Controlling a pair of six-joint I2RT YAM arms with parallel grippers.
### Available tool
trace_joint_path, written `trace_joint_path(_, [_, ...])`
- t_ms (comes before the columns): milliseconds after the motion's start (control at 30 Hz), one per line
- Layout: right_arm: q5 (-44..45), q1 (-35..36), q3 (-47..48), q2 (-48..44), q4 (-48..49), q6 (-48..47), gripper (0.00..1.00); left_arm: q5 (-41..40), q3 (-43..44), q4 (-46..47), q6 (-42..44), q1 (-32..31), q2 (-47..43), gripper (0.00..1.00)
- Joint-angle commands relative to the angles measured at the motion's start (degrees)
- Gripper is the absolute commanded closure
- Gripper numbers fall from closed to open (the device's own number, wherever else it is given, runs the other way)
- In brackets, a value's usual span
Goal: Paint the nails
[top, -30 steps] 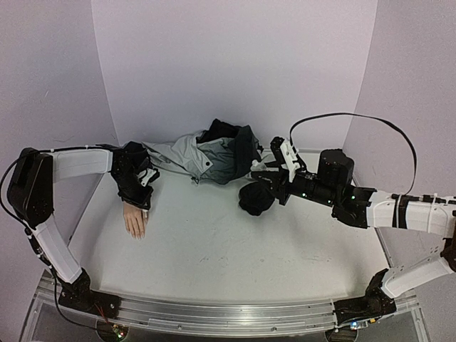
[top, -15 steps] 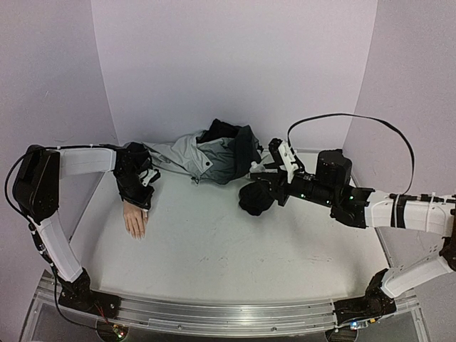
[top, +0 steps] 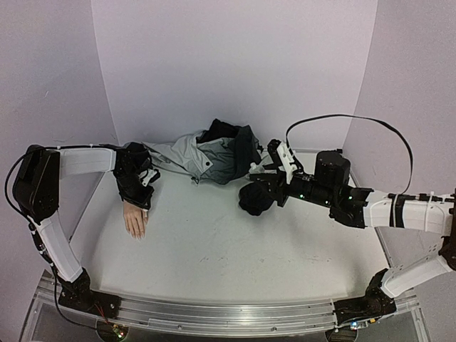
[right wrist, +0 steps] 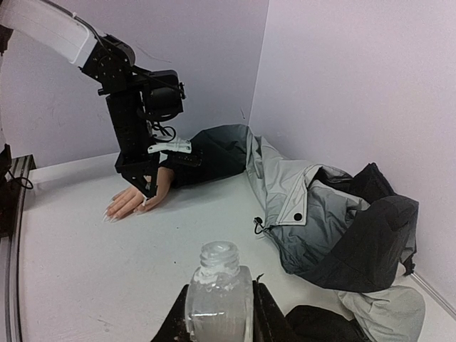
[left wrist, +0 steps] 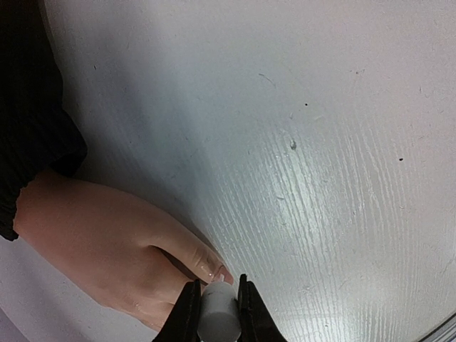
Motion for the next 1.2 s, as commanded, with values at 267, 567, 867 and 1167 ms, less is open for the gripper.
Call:
trace_joint_path(267, [-1.2, 0.3, 0.3, -1.4, 4.3, 0.3, 1.00, -0.4, 0.0, 0.5, 0.6, 0.3, -0.6, 1.00])
trace_joint_path(567, [-1.2, 0.3, 0.1, -1.9, 4.3, 0.4, 1.00, -0.3, -0.3, 0.3, 0.5, 0.3, -0.6, 1.00])
trace_joint_path(867, [-1.3, 0.2, 0.1, -1.9, 4.2, 0.4, 1.00, -0.3, -1.3, -0.1, 0.5, 0.3, -0.9, 1.00])
trace_joint_path(1167, [-1.4, 0.3, 0.1, -1.8, 4.2, 0.4, 1.00, 1.2, -2.0, -0.1, 0.3, 0.2, -1.8, 1.00])
